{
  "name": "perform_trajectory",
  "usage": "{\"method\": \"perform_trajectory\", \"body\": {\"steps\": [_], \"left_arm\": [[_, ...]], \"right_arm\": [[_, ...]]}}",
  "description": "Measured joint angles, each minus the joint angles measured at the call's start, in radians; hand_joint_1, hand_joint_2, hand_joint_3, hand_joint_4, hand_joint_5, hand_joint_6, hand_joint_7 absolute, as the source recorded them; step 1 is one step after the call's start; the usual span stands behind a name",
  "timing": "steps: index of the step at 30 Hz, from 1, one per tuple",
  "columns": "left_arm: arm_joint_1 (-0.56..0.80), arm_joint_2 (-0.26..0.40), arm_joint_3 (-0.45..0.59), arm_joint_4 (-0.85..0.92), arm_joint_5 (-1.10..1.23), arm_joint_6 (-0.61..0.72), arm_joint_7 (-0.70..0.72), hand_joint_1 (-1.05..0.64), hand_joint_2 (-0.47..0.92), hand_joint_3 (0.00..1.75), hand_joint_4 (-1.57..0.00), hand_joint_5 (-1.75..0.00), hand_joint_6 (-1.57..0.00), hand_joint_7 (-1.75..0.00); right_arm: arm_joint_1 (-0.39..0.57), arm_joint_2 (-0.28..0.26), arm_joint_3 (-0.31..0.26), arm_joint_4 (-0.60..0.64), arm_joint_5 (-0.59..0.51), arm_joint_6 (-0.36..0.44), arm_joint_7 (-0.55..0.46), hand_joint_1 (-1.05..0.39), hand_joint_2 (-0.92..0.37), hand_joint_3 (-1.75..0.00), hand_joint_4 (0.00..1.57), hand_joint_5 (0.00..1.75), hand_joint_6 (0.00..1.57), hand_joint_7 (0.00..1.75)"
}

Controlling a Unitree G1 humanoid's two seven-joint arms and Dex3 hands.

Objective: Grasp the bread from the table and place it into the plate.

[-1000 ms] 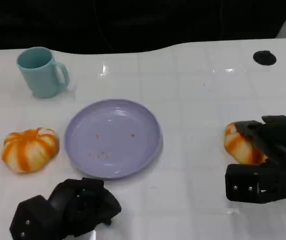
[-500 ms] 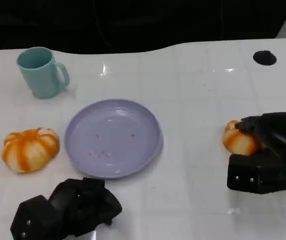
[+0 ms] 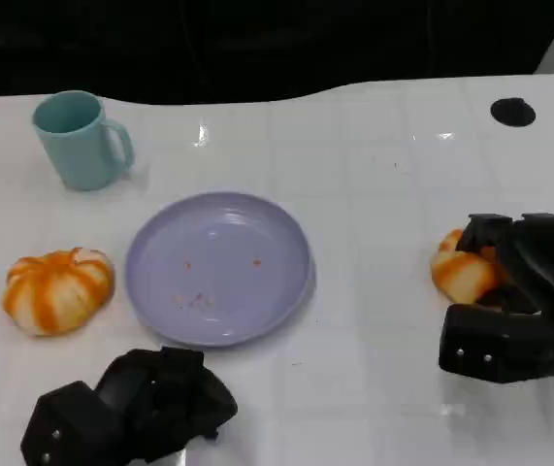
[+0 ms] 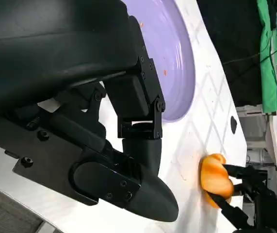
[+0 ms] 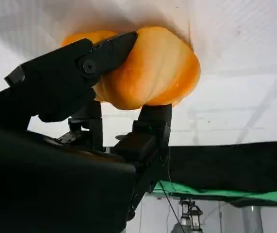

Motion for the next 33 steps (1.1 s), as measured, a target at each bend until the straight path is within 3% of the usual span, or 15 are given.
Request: {"method": "perform_trajectory", "body": {"steps": [5,8,9,11,21,33], "left_arm": [[0.000,0.000,0.000,-0.001,0.000,0.000,0.000,-1.04,0.87,0.00,-0.86,-1.55,-1.28,-0.77],[0.002,0.000,0.000,-0.002,0.000,0.000,0.000,-1.04,0.87,0.00,-0.86,-1.54,-1.27,-0.77],[0.002,0.000,0.000,-0.002,0.000,0.001,0.000,-1.04,0.87,0.00,-0.86,-1.54,-1.28,-0.77],[0.004,0.000,0.000,-0.007,0.000,0.003,0.000,-1.04,0.87,0.00,-0.86,-1.54,-1.28,-0.77],[0.013,0.000,0.000,-0.020,-0.001,0.011,0.000,-1.04,0.87,0.00,-0.87,-1.54,-1.28,-0.77],[0.013,-0.001,-0.005,-0.022,0.000,0.013,0.000,-1.03,0.86,0.00,-0.87,-1.54,-1.28,-0.77]], "right_arm": [[0.013,0.017,0.002,-0.003,0.003,-0.059,-0.078,-0.10,-0.89,-0.13,0.89,1.75,0.81,1.53],[0.021,0.021,0.002,-0.014,0.003,-0.088,-0.118,-0.06,-0.47,-0.92,0.94,1.75,0.84,1.54],[0.025,0.024,0.002,-0.024,0.003,-0.098,-0.136,-0.06,-0.37,-1.10,0.95,1.75,0.83,1.59],[0.032,0.032,0.002,-0.057,0.004,-0.120,-0.160,-0.06,-0.31,-1.22,0.96,1.75,0.81,1.62],[0.084,0.092,-0.005,-0.240,0.050,-0.165,-0.098,-0.04,-0.21,-1.39,1.01,1.75,0.79,1.68],[0.058,0.208,0.000,-0.274,0.081,-0.182,-0.007,-0.08,-0.22,-1.38,0.98,1.75,0.79,1.66]]}}
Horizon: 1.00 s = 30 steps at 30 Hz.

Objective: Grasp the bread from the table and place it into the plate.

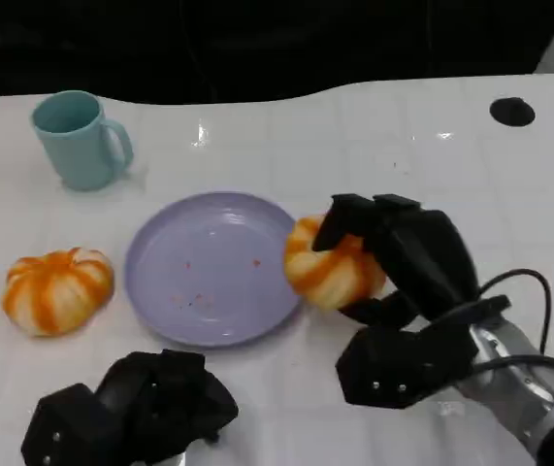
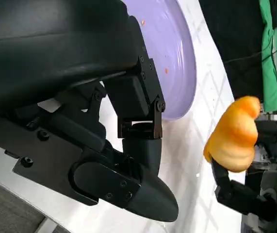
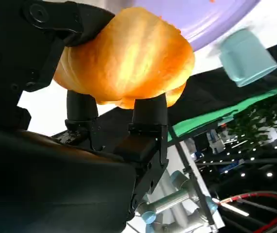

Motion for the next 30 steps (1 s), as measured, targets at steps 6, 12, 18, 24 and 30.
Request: {"method": "perform_trajectory", "body": {"steps": [6,12,18,24,30], "left_arm": [[0.001,-0.005,-0.006,0.000,0.000,-0.002,0.000,-1.04,0.87,0.00,-0.88,-1.54,-1.28,-0.77],[0.002,-0.009,-0.009,-0.003,0.000,-0.001,0.000,-1.05,0.86,0.00,-0.88,-1.54,-1.28,-0.77],[0.004,-0.010,-0.018,-0.005,0.001,-0.002,0.000,-1.05,0.86,0.00,-0.88,-1.55,-1.28,-0.76],[0.004,-0.011,-0.019,-0.006,0.000,-0.002,0.000,-1.05,0.86,0.00,-0.88,-1.55,-1.27,-0.74],[0.003,-0.011,-0.019,-0.005,0.000,-0.002,0.000,-1.05,0.87,0.01,-0.88,-1.55,-1.28,-0.74]], "right_arm": [[-0.062,0.054,0.021,0.060,-0.005,-0.005,0.003,-0.10,-0.23,-1.36,0.97,1.75,0.80,1.64],[-0.110,0.120,0.041,0.171,-0.019,-0.015,-0.009,-0.14,-0.32,-1.27,0.94,1.75,0.77,1.64],[-0.182,0.183,0.047,0.297,-0.015,-0.032,-0.043,-0.11,-0.33,-1.20,0.90,1.75,0.78,1.45],[-0.194,0.224,0.030,0.362,0.048,-0.073,0.011,-0.18,-0.55,-0.75,0.49,0.81,0.64,0.34],[-0.206,0.211,0.043,0.360,0.054,-0.069,0.153,-0.44,-0.89,-0.18,0.02,0.25,0.21,0.01]]}}
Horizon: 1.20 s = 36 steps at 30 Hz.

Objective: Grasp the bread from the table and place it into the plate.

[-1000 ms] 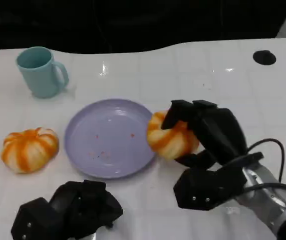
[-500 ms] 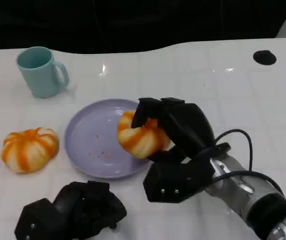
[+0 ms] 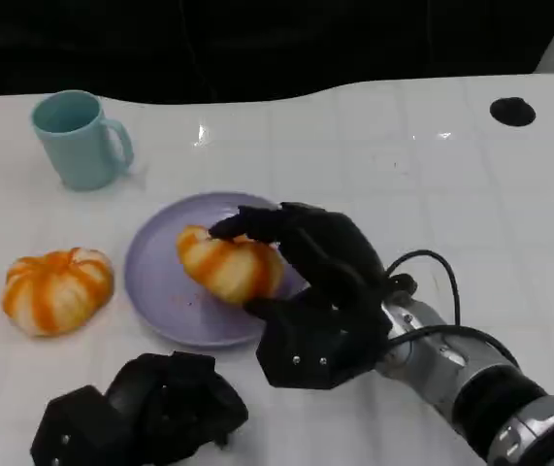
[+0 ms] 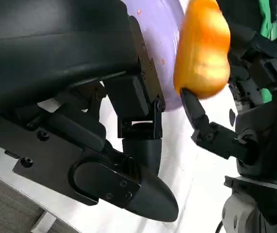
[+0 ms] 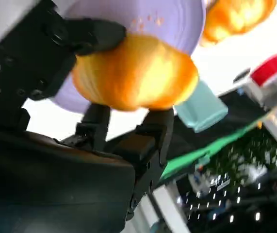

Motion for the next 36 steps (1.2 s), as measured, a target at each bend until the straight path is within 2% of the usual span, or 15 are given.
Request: {"method": "perform_trajectory", "body": {"steps": [2,7,12,19,26,29,36], "left_arm": [[0.000,0.000,0.000,0.000,0.000,-0.001,0.000,-1.05,0.87,0.01,-0.88,-1.55,-1.28,-0.75],[0.000,0.000,0.000,0.000,0.000,-0.002,0.000,-1.05,0.86,0.00,-0.88,-1.55,-1.28,-0.75],[0.000,0.000,-0.001,0.000,-0.001,-0.001,0.000,-1.05,0.86,0.00,-0.88,-1.55,-1.28,-0.74],[-0.001,-0.001,-0.002,0.000,-0.001,-0.001,0.000,-1.05,0.86,0.00,-0.87,-1.55,-1.29,-0.73],[-0.003,-0.001,-0.002,0.000,-0.002,0.005,0.000,-1.05,0.85,0.00,-0.86,-1.55,-1.29,-0.74],[-0.004,-0.003,-0.002,0.000,-0.002,0.011,0.000,-1.04,0.86,0.00,-0.86,-1.55,-1.29,-0.74],[-0.005,-0.005,-0.004,0.000,0.002,0.009,0.000,-1.05,0.86,0.00,-0.87,-1.55,-1.29,-0.76]], "right_arm": [[-0.001,-0.005,0.005,-0.012,0.001,0.020,0.056,-0.51,-0.91,-0.15,0.00,0.18,0.16,0.00],[0.002,-0.022,0.005,-0.069,0.008,0.040,0.147,-0.60,-0.92,-0.19,0.00,0.15,0.14,0.00],[0.030,-0.055,0.004,-0.142,0.009,0.042,0.191,-0.62,-0.92,-0.17,0.02,0.18,0.16,0.01],[0.126,-0.137,-0.004,-0.301,0.019,0.022,0.236,-0.60,-0.92,-0.17,0.00,0.23,0.16,0.01],[0.246,-0.239,-0.032,-0.506,0.034,0.004,0.267,-0.55,-0.92,-0.12,0.00,0.35,0.20,0.02],[0.299,-0.276,-0.055,-0.582,0.049,-0.002,0.278,-0.49,-0.92,-0.07,0.01,0.53,0.28,0.05],[0.421,-0.345,-0.127,-0.679,0.073,-0.074,0.249,-0.39,-0.90,-0.02,0.19,0.67,0.50,0.13]]}}
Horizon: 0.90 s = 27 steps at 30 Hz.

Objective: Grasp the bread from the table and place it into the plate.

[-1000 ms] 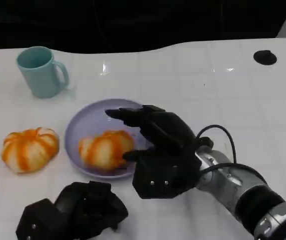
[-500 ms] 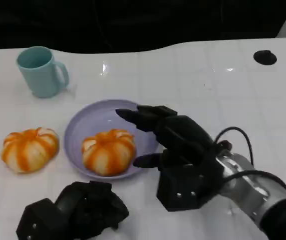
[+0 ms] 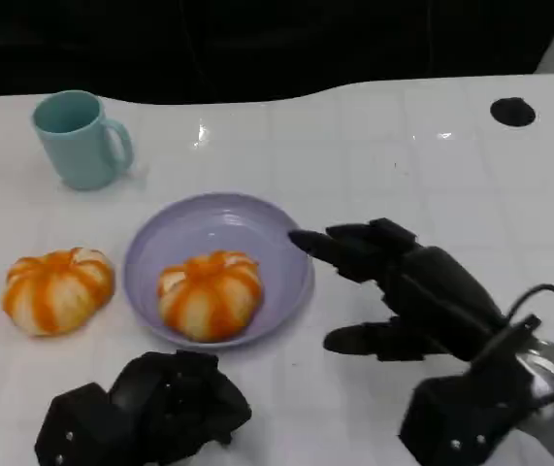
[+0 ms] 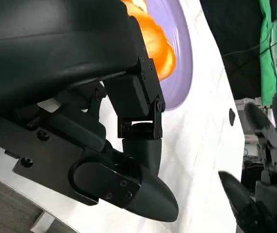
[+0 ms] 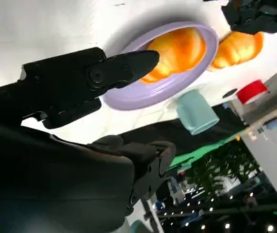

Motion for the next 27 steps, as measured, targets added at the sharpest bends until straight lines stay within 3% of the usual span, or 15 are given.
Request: {"method": "perform_trajectory", "body": {"steps": [2,8,10,11,12,13,15,23,27], "left_arm": [[0.000,0.000,-0.001,0.000,0.000,0.000,0.000,-1.05,0.86,0.00,-0.87,-1.55,-1.29,-0.76],[-0.002,-0.003,-0.003,0.000,0.000,0.001,0.000,-1.04,0.85,0.00,-0.87,-1.55,-1.29,-0.74],[-0.003,-0.003,-0.002,0.000,0.000,0.002,0.000,-1.04,0.86,0.00,-0.87,-1.55,-1.29,-0.74],[-0.003,-0.003,-0.003,0.000,0.001,0.003,0.001,-1.04,0.86,0.00,-0.87,-1.56,-1.29,-0.74],[-0.003,-0.003,-0.003,0.000,0.003,0.004,0.001,-1.04,0.86,0.00,-0.87,-1.56,-1.29,-0.74],[-0.003,-0.003,-0.003,-0.001,0.006,0.005,0.005,-1.04,0.86,0.00,-0.87,-1.55,-1.29,-0.74],[-0.002,-0.004,-0.004,-0.003,0.006,0.006,0.008,-1.03,0.86,0.00,-0.87,-1.55,-1.29,-0.74],[0.001,-0.004,-0.003,-0.013,0.006,0.018,0.012,-1.04,0.86,0.00,-0.87,-1.54,-1.30,-0.72],[0.003,-0.003,0.000,-0.013,0.004,0.018,0.012,-1.03,0.86,0.00,-0.87,-1.53,-1.30,-0.72]], "right_arm": [[0.024,-0.015,-0.018,-0.015,0.013,-0.022,-0.005,-0.38,-0.91,-0.02,0.25,0.69,0.54,0.15],[0.098,-0.042,-0.064,-0.046,0.046,-0.104,-0.012,-0.27,-0.91,-0.02,0.62,0.89,0.80,0.30],[0.122,-0.043,-0.078,-0.044,0.049,-0.142,-0.029,-0.25,-0.89,-0.10,0.69,1.20,0.84,0.60],[0.132,-0.043,-0.084,-0.043,0.055,-0.160,-0.035,-0.24,-0.83,-0.22,0.72,1.27,0.83,0.74],[0.143,-0.043,-0.089,-0.042,0.068,-0.177,-0.039,-0.23,-0.65,-0.58,0.76,1.35,0.83,0.85],[0.156,-0.043,-0.094,-0.041,0.078,-0.189,-0.042,-0.22,-0.54,-0.82,0.77,1.42,0.84,0.91],[0.180,-0.043,-0.110,-0.040,0.084,-0.203,-0.047,-0.21,-0.43,-1.05,0.79,1.56,0.84,1.04],[0.289,-0.053,-0.148,-0.079,0.086,-0.215,-0.052,-0.22,-0.40,-1.18,0.74,1.70,0.74,1.33],[0.340,-0.053,-0.158,-0.095,0.094,-0.211,-0.045,-0.24,-0.46,-1.11,0.70,1.74,0.66,1.42]]}}
